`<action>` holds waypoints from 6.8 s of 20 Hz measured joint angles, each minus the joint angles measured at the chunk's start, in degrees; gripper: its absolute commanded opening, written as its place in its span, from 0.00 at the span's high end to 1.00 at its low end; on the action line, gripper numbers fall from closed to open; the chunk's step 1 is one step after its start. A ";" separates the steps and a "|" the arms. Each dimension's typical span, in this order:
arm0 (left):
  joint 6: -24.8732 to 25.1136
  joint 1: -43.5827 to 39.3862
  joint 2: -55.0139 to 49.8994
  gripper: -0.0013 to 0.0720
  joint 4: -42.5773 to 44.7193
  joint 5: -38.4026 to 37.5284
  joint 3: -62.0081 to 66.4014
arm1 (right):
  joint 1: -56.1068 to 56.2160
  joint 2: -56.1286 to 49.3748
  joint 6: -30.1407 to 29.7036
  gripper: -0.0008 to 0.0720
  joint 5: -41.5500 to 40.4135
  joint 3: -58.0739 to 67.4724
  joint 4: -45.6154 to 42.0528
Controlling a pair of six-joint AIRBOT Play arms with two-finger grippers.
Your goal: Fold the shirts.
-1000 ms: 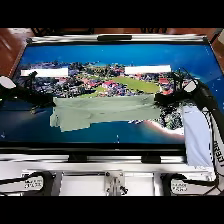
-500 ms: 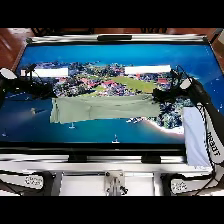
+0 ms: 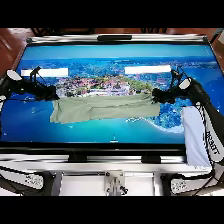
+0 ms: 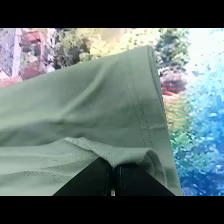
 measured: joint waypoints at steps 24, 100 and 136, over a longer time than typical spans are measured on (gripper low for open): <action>-1.14 3.45 0.42 0.43 -0.31 -7.37 0.04 | -6.45 -6.88 -4.26 0.13 4.57 0.33 10.69; -16.61 -18.75 44.15 0.94 -3.21 22.36 0.74 | 34.82 3.39 5.53 0.24 -7.63 0.07 17.86; -16.39 -18.56 44.04 0.94 0.26 20.79 0.74 | 4.94 0.87 -12.66 0.88 14.16 -19.65 23.85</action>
